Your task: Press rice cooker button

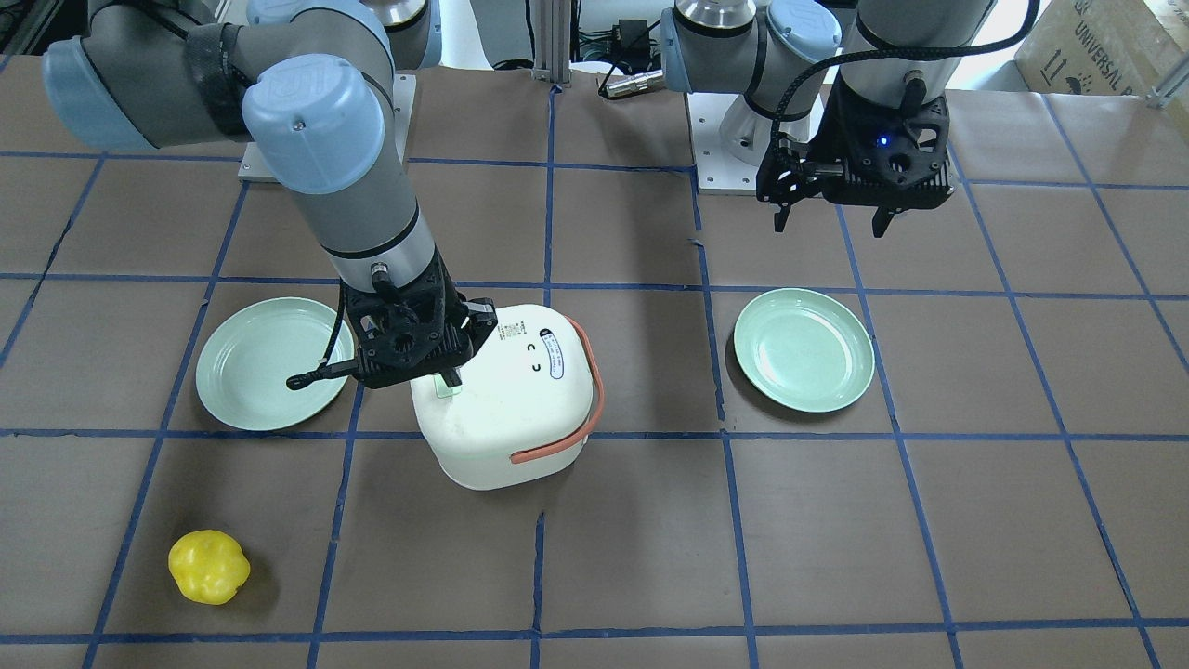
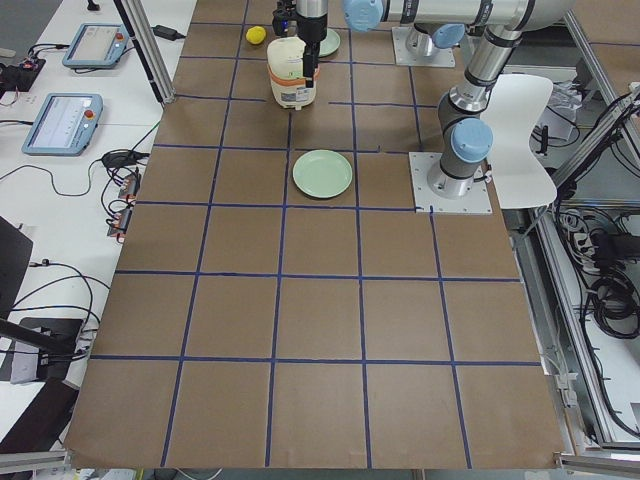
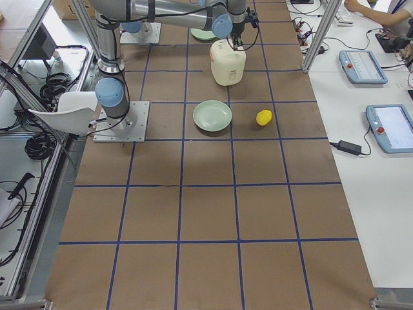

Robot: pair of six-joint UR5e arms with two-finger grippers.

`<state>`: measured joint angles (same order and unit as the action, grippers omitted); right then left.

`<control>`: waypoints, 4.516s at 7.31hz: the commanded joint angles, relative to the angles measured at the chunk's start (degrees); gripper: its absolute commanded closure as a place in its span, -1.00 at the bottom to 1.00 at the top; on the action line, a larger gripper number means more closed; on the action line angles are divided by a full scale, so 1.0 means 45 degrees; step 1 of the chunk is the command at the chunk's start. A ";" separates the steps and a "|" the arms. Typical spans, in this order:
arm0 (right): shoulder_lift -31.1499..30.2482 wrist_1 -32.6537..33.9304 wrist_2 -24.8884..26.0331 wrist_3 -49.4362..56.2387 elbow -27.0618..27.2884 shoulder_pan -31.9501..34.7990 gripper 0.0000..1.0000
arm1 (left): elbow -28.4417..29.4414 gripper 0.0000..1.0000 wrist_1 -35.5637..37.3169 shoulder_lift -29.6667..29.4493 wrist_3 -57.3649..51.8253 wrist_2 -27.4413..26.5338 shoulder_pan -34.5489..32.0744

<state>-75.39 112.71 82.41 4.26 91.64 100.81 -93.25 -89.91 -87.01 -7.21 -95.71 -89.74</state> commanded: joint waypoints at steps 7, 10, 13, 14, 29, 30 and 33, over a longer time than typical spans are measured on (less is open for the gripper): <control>-0.0081 -0.0008 0.0066 0.0479 0.0593 -0.0077 1.00 | 0.0000 -1.00 0.0000 0.0000 0.0000 0.0000 0.0000; -0.0082 -0.0008 0.0067 0.0558 0.0632 -0.0058 1.00 | 0.0000 -1.00 0.0000 0.0000 0.0000 0.0000 0.0000; -0.0160 -0.0899 0.0047 0.0578 -0.0223 -0.0097 1.00 | 0.0000 -1.00 0.0000 0.0000 0.0000 0.0000 0.0000; -0.0199 -0.1777 0.0047 0.0636 -0.0885 -0.0097 1.00 | 0.0000 -1.00 0.0000 0.0000 0.0000 0.0000 0.0000; -0.2360 -0.2764 0.1727 0.0323 -0.0257 -0.1854 -0.99 | 0.0000 -1.00 0.0000 0.0000 0.0000 0.0000 0.0000; -0.2773 -0.2008 0.1901 0.0730 0.0353 -0.1990 -1.00 | 0.0000 -1.00 0.0000 0.0000 0.0000 0.0000 0.0000; -0.3770 -0.2800 0.1707 0.1727 0.0729 -0.2849 -1.00 | 0.0000 -1.00 0.0000 0.0000 0.0000 0.0000 0.0000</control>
<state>-90.58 101.18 90.24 10.22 94.14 89.25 -93.25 -89.91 -87.01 -7.21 -95.71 -89.74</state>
